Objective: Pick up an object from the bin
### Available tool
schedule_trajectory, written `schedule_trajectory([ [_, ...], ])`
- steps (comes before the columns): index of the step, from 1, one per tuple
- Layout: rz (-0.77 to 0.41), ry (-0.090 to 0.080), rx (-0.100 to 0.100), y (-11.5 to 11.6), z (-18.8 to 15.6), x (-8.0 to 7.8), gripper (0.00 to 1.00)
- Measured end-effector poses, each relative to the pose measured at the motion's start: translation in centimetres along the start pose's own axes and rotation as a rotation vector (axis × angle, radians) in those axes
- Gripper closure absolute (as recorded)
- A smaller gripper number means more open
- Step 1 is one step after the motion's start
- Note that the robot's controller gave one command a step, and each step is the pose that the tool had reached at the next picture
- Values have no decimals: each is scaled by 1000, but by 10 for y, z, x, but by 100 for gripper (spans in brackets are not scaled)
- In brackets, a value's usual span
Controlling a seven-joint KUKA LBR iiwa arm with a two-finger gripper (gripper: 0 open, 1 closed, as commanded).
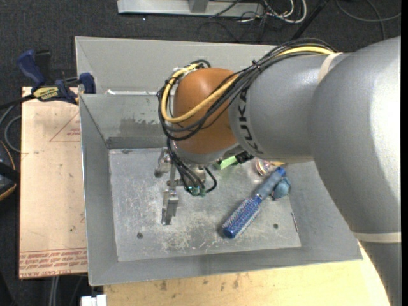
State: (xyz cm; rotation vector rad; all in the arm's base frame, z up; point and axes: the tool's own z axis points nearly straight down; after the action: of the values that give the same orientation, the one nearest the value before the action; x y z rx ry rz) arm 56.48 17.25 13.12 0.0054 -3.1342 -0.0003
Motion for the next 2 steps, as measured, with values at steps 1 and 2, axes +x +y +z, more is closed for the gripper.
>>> schedule_trajectory([
  [1, -22, -27, -8, -49, 56, 79, 0],
  [2, -67, -11, 4, -188, 31, 65, 0],
])
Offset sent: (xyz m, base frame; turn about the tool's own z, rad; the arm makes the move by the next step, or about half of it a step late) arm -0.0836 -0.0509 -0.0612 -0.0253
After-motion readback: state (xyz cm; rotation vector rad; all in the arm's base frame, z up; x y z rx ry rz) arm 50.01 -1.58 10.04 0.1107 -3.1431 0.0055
